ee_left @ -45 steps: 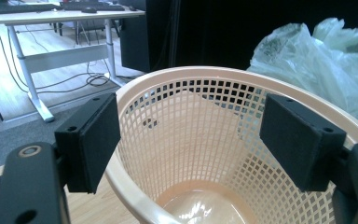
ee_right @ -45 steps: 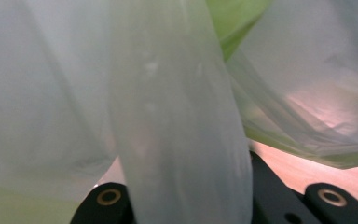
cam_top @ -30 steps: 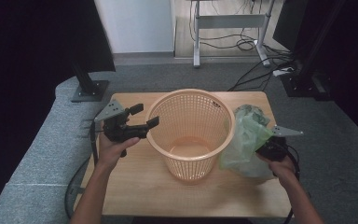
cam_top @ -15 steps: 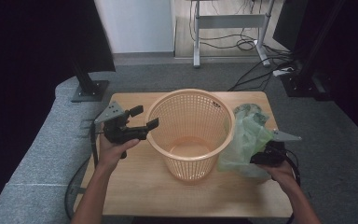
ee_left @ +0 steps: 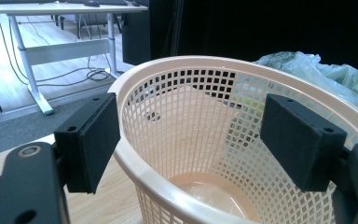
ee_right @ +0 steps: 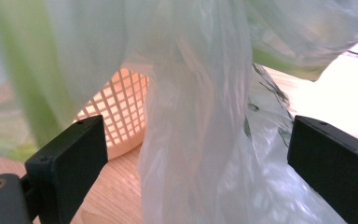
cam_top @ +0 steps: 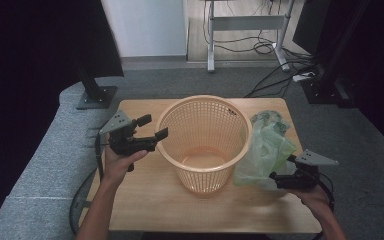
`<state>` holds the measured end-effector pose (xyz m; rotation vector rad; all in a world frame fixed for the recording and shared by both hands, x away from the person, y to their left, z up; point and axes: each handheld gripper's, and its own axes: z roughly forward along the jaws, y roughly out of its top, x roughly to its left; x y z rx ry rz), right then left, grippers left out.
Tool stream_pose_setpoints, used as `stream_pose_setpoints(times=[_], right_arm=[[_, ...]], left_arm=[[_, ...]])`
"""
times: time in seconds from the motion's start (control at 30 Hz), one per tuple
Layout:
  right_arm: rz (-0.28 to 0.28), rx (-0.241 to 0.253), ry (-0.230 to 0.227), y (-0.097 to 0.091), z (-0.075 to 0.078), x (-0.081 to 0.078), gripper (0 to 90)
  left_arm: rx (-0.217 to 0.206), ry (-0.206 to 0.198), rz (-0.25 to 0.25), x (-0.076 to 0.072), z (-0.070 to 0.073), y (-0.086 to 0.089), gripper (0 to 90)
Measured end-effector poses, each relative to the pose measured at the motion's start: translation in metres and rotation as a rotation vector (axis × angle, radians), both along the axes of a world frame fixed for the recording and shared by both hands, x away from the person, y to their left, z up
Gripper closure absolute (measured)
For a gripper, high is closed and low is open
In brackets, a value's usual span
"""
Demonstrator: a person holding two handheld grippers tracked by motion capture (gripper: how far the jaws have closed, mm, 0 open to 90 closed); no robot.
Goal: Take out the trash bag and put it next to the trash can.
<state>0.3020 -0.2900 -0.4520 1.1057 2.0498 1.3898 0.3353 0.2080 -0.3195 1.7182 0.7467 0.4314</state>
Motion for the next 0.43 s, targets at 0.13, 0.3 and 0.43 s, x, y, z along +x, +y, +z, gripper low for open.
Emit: stream_pose_setpoints(times=[0.13, 0.3, 0.43], right_arm=[[-0.014, 0.002, -0.017, -0.004, -0.002, -0.008, 5.1], [-0.021, 0.003, -0.023, -0.007, -0.004, -0.012, 6.1], [-0.017, -0.015, -0.034, -0.006, -0.001, -0.012, 6.0]], left_arm=[[0.000, 0.001, 0.002, 0.000, -0.001, 0.001, 20.3], [0.005, 0.002, 0.002, -0.001, -0.001, 0.001, 20.3], [0.004, 0.000, 0.004, -0.002, -0.001, 0.002, 20.2]])
